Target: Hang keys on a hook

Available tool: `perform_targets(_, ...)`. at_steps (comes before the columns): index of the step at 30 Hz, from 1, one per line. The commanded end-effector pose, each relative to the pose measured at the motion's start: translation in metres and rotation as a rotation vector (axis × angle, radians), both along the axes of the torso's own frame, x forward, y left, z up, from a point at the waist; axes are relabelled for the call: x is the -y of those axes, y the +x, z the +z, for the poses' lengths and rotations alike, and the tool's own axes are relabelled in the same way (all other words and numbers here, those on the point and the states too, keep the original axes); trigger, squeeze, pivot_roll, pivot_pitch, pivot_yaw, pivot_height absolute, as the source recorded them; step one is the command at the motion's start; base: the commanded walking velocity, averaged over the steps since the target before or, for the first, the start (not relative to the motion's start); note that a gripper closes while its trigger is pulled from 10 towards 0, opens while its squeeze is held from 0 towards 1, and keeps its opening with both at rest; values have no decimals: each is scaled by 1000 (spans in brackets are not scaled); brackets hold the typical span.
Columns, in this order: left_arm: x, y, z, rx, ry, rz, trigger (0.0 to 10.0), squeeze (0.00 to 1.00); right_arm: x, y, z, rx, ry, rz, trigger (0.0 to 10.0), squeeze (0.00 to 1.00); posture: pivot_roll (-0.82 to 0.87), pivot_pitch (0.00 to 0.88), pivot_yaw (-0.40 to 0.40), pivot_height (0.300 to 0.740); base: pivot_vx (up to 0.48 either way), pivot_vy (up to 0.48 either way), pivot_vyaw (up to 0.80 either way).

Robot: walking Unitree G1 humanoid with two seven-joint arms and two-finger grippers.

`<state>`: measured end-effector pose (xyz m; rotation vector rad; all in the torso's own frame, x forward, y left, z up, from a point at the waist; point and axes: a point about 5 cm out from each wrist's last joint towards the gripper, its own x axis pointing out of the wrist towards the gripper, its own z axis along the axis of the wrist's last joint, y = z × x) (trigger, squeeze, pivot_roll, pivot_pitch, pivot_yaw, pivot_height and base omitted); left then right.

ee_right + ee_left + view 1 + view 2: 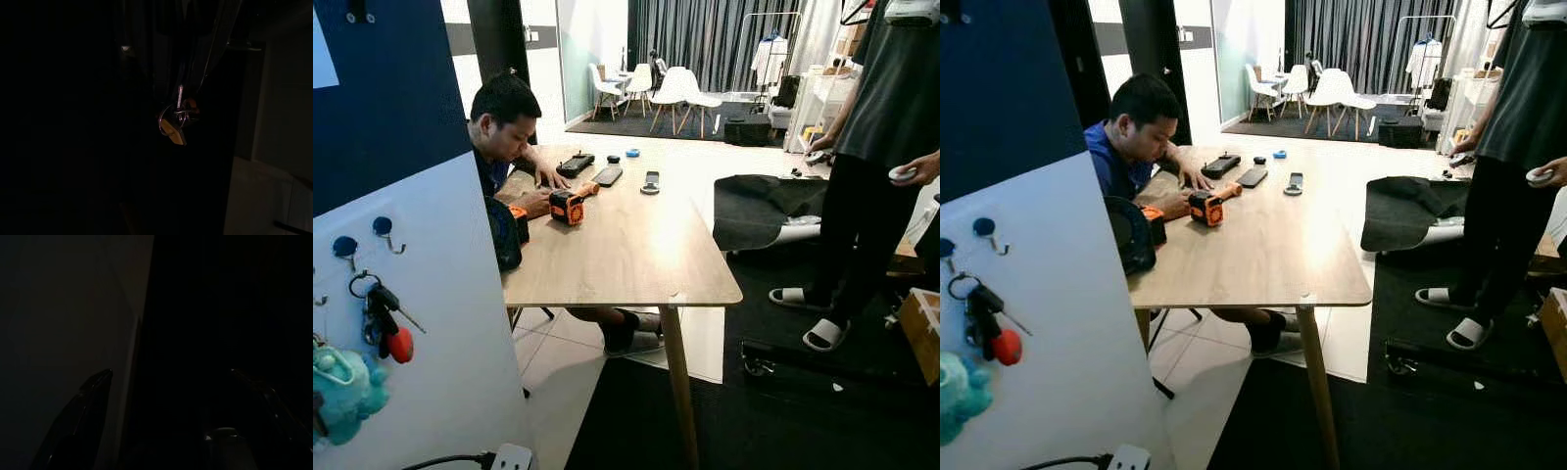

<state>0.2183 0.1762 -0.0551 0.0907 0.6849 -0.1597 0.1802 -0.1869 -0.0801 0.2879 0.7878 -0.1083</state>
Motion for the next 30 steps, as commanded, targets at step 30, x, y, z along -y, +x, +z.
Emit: perform_targets(30, 6, 1, -1, -15, 4, -30, 10000, 0, 3, -3, -1, -17, -5, -11, 10000, 0, 66, 25, 28, 740, 0, -225, 0)
